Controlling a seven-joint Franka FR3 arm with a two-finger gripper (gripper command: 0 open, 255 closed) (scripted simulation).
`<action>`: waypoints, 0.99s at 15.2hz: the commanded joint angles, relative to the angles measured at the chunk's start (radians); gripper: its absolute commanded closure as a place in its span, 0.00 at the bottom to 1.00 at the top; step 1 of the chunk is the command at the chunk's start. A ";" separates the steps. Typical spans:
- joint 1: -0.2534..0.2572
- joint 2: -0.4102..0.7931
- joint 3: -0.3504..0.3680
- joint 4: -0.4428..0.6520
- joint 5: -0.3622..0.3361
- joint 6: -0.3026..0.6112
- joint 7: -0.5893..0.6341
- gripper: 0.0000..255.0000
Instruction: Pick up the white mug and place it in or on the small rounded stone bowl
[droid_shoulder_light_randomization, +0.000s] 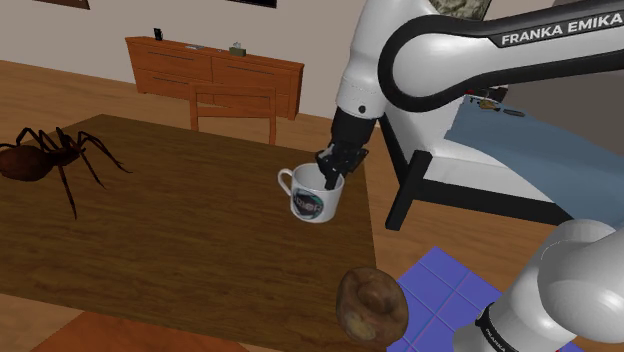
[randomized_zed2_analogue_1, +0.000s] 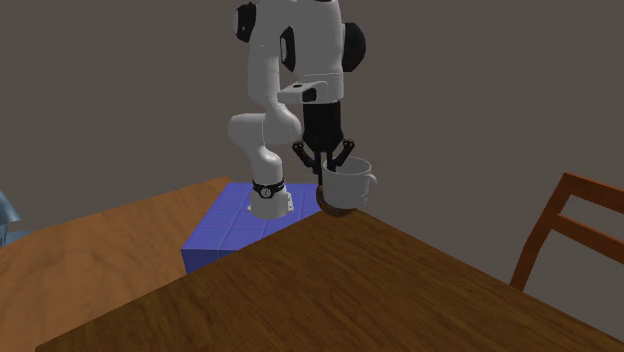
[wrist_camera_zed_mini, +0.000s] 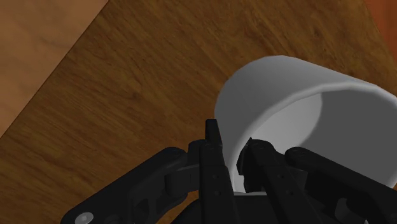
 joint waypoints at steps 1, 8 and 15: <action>-0.001 -0.008 -0.005 0.021 -0.001 -0.030 -0.001 1.00; 0.057 -0.206 -0.002 -0.093 0.055 -0.108 0.026 1.00; 0.158 -0.475 0.018 -0.226 0.128 -0.237 0.098 1.00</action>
